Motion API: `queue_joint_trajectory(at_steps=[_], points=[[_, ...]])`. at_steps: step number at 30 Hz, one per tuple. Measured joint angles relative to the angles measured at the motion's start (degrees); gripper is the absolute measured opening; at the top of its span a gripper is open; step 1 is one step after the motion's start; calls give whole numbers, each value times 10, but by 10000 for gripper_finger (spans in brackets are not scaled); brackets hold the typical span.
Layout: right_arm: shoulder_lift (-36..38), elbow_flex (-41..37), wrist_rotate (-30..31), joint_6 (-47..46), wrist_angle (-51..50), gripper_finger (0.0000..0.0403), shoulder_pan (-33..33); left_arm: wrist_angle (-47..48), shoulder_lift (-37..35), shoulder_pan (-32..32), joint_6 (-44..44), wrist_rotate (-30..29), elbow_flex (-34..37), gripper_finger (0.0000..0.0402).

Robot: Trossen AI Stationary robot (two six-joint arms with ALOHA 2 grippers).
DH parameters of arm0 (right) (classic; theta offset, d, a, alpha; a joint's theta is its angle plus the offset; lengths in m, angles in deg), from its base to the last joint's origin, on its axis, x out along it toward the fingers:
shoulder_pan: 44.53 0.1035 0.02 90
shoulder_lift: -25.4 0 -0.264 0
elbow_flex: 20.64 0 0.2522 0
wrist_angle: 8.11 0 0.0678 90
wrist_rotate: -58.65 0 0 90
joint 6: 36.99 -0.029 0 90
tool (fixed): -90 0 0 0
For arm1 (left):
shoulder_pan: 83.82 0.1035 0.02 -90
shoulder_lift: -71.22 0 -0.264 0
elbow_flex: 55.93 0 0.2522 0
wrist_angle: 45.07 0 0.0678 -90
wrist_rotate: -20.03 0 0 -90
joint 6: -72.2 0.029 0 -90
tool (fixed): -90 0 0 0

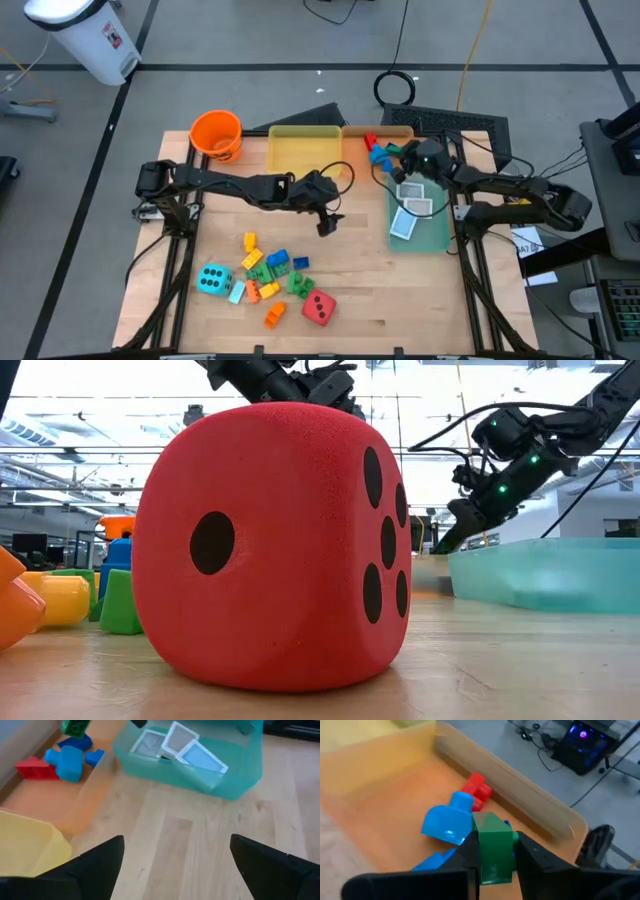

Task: Pick & Place Toys
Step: Put the green game piece into the orange bin, then put the yellow game piece into the orange bin

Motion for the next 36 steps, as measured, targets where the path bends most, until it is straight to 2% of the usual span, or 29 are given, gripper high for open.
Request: queue_joint_trajectory(at_steps=[6,21,27,30,33,36], points=[[0,-1,-61,1,-3,119,-9,1,0,0,-14,-38,0,352],[2,-1,-69,-30,5,238,-8,4,0,0,-26,-41,0,349],[38,-1,-148,-38,19,268,-8,6,0,0,-27,-41,0,349],[62,-1,-211,-52,18,273,-8,11,-2,0,-31,-39,0,349],[82,-1,-274,-69,19,274,-7,42,-38,0,-46,-24,2,349],[97,-1,-303,-75,19,270,-4,25,-94,-11,-41,-31,18,349]])
